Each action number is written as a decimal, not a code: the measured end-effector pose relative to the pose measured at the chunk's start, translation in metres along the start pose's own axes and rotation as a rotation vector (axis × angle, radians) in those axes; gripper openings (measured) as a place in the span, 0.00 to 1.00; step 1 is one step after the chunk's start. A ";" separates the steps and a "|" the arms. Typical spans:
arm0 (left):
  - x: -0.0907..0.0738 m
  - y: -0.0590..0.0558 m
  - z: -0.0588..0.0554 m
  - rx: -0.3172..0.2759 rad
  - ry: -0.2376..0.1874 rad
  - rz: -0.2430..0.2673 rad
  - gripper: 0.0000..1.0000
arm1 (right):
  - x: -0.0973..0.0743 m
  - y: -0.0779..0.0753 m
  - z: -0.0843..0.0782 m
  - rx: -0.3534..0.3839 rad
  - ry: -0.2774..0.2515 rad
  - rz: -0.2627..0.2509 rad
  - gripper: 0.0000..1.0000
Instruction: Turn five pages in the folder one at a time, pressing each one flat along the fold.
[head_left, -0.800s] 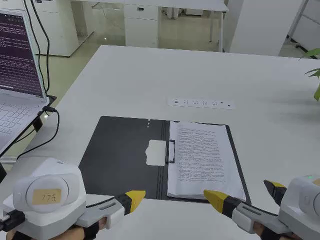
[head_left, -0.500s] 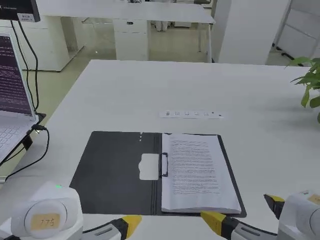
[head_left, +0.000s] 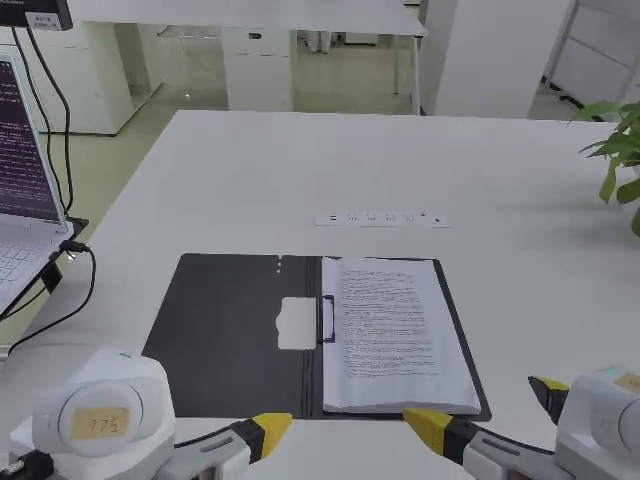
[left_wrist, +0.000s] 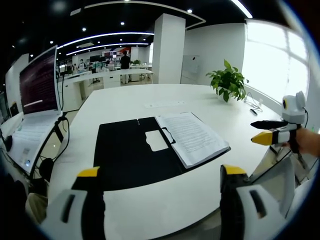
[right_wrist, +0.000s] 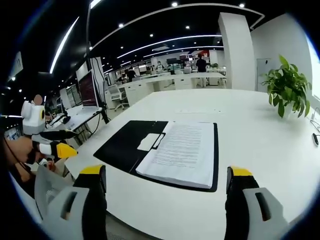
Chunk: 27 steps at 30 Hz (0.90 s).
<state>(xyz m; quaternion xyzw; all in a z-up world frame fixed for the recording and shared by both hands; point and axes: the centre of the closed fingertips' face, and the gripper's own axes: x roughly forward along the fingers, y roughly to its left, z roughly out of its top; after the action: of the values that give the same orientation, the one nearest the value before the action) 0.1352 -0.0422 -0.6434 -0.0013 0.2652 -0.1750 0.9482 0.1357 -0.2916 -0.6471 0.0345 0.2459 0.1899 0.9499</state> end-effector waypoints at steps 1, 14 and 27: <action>0.000 0.000 0.000 0.003 0.000 0.000 0.98 | 0.000 0.000 0.001 -0.002 -0.004 0.000 1.00; 0.000 -0.004 0.000 0.001 -0.001 -0.009 0.98 | -0.004 -0.004 -0.002 0.009 -0.008 -0.010 1.00; -0.005 -0.001 0.000 -0.005 -0.006 0.004 0.98 | -0.004 -0.004 -0.002 0.009 -0.013 -0.011 1.00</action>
<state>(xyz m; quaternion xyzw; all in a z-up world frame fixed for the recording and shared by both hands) 0.1312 -0.0419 -0.6408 -0.0034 0.2626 -0.1724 0.9494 0.1333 -0.2969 -0.6477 0.0387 0.2407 0.1834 0.9523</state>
